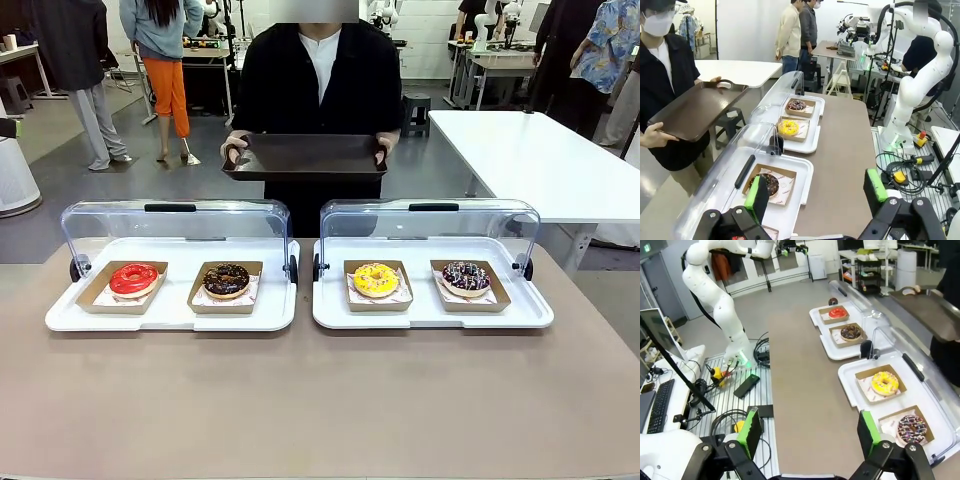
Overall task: Provide the desired donut to the person.
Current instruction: Pick up and lift the Paper togo box containing the Donut pointed at by the person.
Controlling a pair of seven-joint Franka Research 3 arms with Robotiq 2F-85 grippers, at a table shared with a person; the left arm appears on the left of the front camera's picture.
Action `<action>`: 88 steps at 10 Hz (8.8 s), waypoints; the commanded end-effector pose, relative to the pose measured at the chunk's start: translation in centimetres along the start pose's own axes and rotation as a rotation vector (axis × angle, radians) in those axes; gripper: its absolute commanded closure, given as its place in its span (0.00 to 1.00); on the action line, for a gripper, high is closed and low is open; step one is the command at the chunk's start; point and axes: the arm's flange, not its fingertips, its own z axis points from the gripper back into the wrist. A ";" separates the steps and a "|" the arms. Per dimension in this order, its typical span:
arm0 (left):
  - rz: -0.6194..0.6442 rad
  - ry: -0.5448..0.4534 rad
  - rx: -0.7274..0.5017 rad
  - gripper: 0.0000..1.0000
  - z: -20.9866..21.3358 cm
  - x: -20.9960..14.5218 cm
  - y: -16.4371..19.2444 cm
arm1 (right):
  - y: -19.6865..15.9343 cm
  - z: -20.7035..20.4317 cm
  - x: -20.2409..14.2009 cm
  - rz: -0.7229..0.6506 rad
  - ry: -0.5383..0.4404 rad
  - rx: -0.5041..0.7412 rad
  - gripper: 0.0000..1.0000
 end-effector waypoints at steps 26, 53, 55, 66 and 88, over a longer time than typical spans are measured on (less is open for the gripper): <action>0.001 -0.008 -0.002 0.00 0.0 -0.1 0.1 | -0.1 0.1 -0.2 -0.004 -0.016 0.008 0.00; 0.001 -0.008 -0.002 0.00 0.0 -0.1 0.1 | -10.8 -17.6 0.1 0.057 0.880 -0.225 0.00; 0.001 -0.008 -0.002 0.00 0.0 -0.1 0.1 | -12.0 -19.5 -0.6 0.149 0.940 -0.263 0.00; 0.001 -0.008 -0.002 0.00 0.0 -0.1 0.1 | -15.4 -24.0 -5.3 0.211 1.081 -0.137 0.00; 0.001 -0.008 -0.002 0.00 0.0 -0.1 0.1 | -17.9 -27.8 -10.3 0.187 1.140 -0.060 0.00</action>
